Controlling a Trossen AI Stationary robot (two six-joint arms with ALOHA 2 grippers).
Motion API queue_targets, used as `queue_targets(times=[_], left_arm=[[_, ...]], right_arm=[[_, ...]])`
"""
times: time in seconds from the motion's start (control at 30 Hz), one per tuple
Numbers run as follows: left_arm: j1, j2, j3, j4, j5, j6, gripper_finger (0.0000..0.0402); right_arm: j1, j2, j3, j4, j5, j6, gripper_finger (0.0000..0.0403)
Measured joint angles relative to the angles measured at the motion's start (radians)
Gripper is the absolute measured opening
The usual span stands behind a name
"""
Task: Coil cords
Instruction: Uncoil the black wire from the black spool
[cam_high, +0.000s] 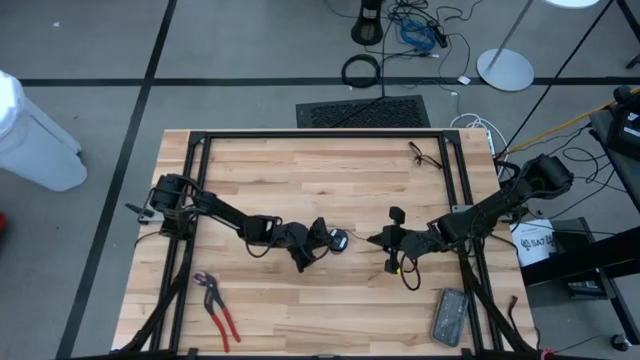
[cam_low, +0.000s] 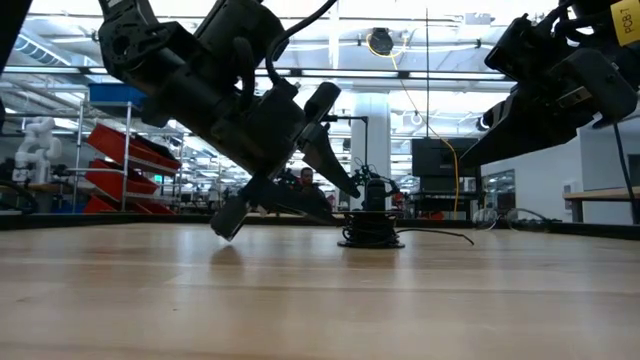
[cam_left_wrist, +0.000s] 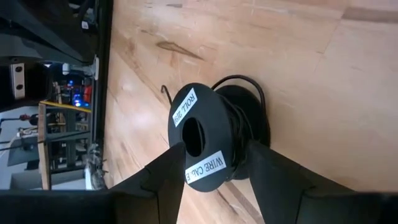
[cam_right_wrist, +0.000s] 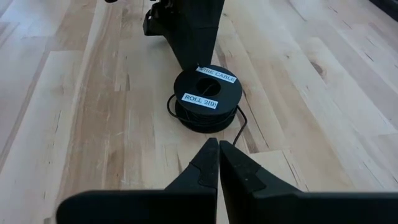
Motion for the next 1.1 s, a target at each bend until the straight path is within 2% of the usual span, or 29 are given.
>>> queue_targets(times=[0.7, 0.9, 1.1], left_arm=[[0.021, 0.000, 0.000, 0.002, 0.038, 0.006, 0.0171], [0.022, 0.019, 0.008, 0.002, 0.060, 0.001, 0.0123], [0.007, 0.115, 0.104, 0.011, 0.059, 0.001, 0.0058]], right_arm=[[0.000, 0.000, 0.000, 0.001, 0.002, -0.001, 0.0000], [0.000, 0.000, 0.000, 0.001, 0.002, -0.003, 0.0000], [0.000, 0.000, 0.000, 0.001, 0.002, -0.003, 0.0000]])
